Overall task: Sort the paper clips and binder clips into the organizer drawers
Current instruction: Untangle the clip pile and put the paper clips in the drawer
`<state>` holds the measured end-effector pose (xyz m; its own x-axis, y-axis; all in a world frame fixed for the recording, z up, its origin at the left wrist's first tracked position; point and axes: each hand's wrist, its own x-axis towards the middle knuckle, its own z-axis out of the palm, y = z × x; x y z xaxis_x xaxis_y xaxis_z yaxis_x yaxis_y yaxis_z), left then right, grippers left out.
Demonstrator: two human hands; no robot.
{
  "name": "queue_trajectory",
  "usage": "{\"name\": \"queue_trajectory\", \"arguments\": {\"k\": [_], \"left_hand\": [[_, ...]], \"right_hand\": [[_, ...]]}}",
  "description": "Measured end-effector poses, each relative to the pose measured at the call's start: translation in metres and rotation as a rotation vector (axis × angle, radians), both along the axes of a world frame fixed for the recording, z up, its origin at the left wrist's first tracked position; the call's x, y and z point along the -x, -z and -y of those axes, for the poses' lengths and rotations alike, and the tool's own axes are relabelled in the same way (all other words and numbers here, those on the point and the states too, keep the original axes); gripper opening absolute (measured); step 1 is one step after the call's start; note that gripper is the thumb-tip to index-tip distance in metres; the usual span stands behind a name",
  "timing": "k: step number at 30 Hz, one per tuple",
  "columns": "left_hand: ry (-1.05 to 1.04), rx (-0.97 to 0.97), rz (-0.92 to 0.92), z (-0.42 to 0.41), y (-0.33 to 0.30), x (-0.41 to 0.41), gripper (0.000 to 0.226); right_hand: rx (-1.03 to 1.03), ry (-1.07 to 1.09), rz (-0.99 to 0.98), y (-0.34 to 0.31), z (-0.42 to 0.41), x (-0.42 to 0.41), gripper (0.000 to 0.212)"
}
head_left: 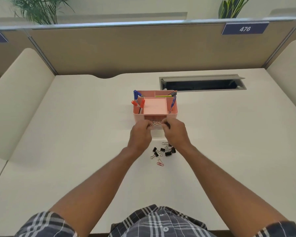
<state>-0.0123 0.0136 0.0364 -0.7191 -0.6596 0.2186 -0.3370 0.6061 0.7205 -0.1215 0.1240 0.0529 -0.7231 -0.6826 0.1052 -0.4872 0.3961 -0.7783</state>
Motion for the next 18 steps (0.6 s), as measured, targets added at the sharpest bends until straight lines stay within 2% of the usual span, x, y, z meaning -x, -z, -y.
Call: {"name": "queue_trajectory", "arguments": {"k": [6, 12, 18], "left_hand": [[0.001, 0.031, -0.022, 0.01, -0.012, 0.013, 0.02], [0.019, 0.099, 0.025, -0.008, 0.025, -0.018, 0.012], [0.321, 0.212, 0.209, -0.045, 0.065, -0.05, 0.019]], "right_hand": [[-0.08, -0.058, -0.068, -0.004, 0.017, 0.011, 0.02], [-0.03, 0.005, 0.008, 0.007, -0.021, -0.006, 0.02], [-0.482, -0.137, 0.002, 0.047, -0.056, -0.044, 0.014]]}}
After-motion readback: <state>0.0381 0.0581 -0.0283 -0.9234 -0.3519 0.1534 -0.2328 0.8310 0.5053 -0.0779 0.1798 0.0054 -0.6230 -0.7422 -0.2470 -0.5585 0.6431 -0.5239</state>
